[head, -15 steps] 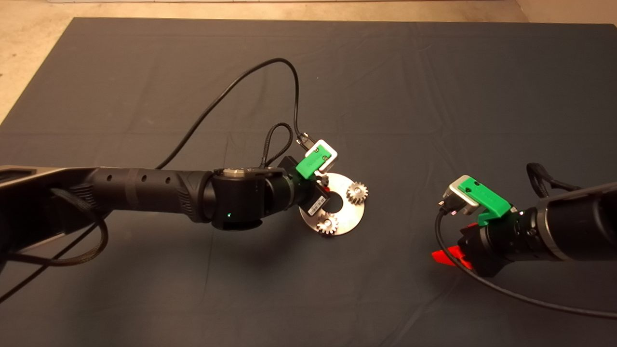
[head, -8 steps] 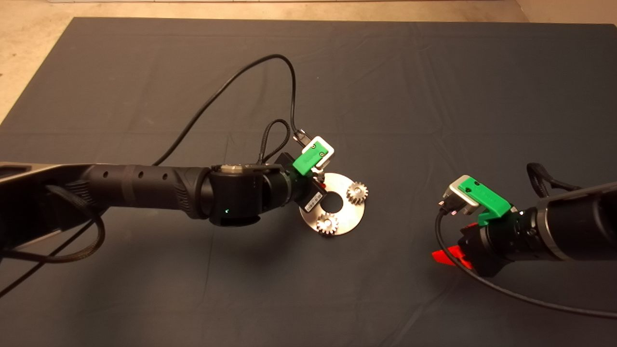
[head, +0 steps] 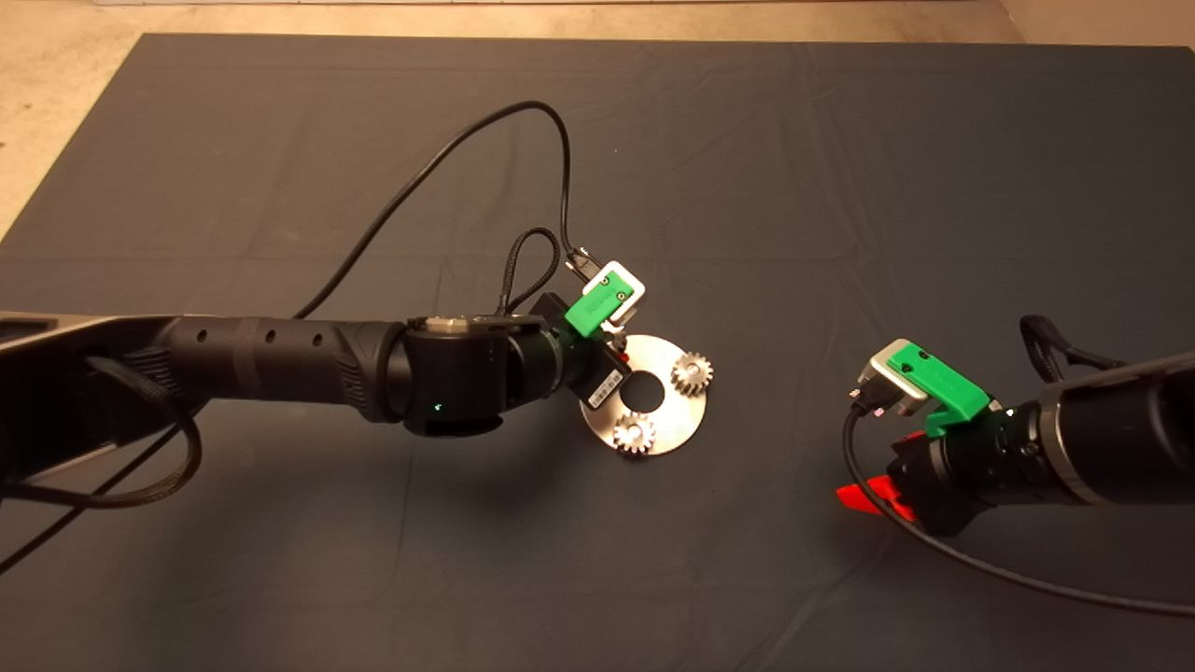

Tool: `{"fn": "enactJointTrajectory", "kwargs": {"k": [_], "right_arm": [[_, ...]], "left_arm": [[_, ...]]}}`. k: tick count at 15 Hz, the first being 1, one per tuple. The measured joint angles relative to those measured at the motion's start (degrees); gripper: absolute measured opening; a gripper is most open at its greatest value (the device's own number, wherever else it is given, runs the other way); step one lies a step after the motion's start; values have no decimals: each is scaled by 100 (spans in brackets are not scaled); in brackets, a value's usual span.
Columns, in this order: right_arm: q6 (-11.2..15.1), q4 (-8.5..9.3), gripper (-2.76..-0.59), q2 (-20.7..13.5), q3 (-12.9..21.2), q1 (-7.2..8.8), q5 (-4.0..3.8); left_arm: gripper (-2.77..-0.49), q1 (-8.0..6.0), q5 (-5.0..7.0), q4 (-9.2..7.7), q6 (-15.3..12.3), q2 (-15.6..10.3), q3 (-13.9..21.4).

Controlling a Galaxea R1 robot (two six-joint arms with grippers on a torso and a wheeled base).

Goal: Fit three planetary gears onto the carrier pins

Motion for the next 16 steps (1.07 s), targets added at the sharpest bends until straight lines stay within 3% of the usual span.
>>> {"fn": "enactJointTrajectory", "kwargs": {"k": [16], "right_arm": [[-2, 10, -133, 0, 0, -1, 0]], "left_arm": [[-251, 2, -4, 0, -2, -46, -2]]}}
